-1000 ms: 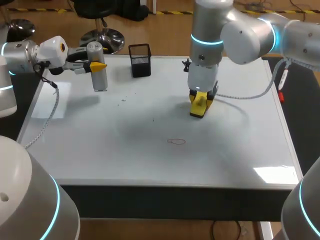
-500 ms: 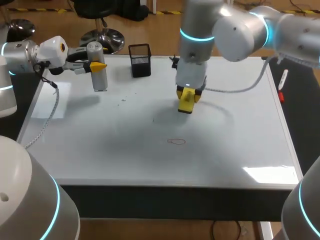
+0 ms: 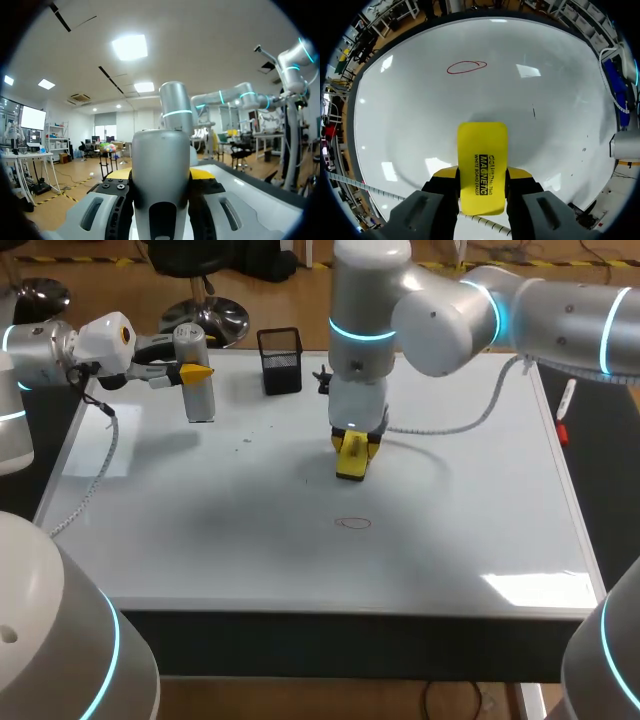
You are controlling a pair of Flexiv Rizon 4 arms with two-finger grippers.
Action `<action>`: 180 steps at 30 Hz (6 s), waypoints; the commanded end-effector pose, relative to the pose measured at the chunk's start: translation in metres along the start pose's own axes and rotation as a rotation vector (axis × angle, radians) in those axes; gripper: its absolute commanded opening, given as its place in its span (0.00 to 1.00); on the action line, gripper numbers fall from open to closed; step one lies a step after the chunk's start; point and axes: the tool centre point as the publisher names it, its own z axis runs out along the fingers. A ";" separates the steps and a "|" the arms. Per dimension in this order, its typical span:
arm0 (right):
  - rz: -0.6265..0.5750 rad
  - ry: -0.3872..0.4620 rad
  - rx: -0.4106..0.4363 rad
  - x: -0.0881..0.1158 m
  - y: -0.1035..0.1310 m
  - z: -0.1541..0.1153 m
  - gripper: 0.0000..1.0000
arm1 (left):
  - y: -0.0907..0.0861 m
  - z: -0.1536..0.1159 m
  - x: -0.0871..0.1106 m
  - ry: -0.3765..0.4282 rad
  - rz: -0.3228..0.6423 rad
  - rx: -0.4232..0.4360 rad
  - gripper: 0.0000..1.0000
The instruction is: Pick up the inspection probe, press it on each red-marked spot on the whiteboard one by one, put down the probe, pick up the eraser, and wipe off all the red marks.
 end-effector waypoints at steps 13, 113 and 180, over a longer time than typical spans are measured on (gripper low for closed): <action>0.065 0.004 -0.023 0.031 -0.011 0.012 0.00 | -0.002 0.001 0.002 -0.006 0.002 -0.003 0.00; 0.306 -0.040 0.023 0.144 -0.228 -0.073 0.00 | -0.002 0.001 0.002 -0.006 0.002 -0.003 0.00; 0.306 -0.040 0.023 0.144 -0.228 -0.073 0.00 | 0.032 0.243 0.204 0.520 -0.190 0.171 0.00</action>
